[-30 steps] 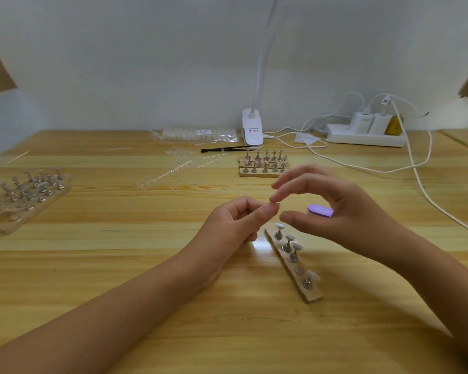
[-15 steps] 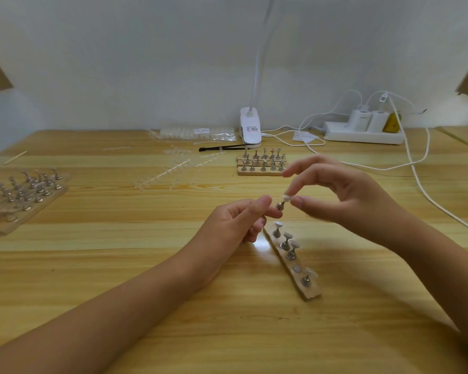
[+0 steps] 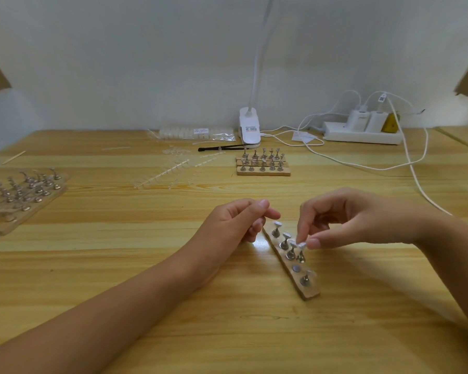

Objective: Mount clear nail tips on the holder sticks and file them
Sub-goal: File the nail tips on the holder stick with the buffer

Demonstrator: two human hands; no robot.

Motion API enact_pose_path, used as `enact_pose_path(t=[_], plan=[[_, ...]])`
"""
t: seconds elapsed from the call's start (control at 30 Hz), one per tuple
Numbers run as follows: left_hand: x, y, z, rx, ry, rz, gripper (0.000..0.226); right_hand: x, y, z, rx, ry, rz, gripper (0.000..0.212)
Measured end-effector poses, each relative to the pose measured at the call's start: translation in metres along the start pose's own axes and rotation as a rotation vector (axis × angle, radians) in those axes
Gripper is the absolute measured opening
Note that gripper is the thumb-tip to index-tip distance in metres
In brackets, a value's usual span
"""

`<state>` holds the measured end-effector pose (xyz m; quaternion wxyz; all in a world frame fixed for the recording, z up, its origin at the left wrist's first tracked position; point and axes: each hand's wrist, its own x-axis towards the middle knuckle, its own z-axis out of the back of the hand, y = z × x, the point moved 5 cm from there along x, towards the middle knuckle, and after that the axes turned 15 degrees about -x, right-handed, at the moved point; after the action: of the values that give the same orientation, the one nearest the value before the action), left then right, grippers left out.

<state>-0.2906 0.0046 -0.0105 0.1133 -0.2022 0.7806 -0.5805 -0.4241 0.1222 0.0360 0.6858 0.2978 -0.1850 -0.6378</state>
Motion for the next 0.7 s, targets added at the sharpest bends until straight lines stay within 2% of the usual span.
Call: enact_pose_path(t=[0.1,0.7], plan=[[-0.0002,-0.0002,0.0003,0.002,0.002,-0.005,0.032,0.0020,-0.0001,-0.0045,0.009,0.029,0.013,0.007],[-0.0010,-0.0021,-0.0017,0.017,-0.006,-0.013,0.033,0.0035,-0.0088,-0.0069,-0.054,0.090,-0.004,0.007]])
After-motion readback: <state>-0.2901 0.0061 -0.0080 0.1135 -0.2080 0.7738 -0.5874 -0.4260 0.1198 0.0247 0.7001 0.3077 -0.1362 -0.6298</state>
